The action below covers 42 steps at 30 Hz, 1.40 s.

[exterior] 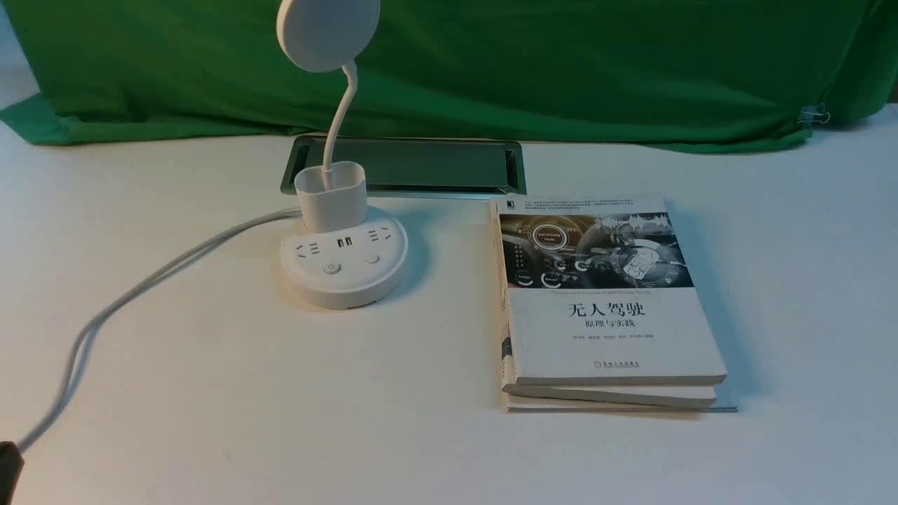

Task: Turn on the desk lamp on the white desktop with your hand.
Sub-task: 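Press the power button on the lamp base to turn the lamp on with the left gripper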

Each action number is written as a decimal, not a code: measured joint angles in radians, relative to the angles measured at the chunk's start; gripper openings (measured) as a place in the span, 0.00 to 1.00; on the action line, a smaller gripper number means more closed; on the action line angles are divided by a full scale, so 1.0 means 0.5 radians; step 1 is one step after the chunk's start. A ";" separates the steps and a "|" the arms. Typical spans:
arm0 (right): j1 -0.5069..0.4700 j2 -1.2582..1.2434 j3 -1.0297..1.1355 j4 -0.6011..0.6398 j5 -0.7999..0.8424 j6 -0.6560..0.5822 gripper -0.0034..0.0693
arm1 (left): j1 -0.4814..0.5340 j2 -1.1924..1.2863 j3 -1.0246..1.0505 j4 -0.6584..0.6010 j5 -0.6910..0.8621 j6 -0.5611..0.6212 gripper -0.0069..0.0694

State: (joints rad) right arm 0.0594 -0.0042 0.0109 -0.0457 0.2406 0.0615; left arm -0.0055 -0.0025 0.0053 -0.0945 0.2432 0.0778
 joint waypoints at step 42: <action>0.000 0.000 0.000 0.000 0.000 0.000 0.37 | 0.000 0.000 0.000 0.021 -1.326 0.006 0.09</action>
State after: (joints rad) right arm 0.0594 -0.0042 0.0109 -0.0457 0.2406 0.0615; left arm -0.0055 -0.0025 0.0053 -0.0838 -0.4196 0.0808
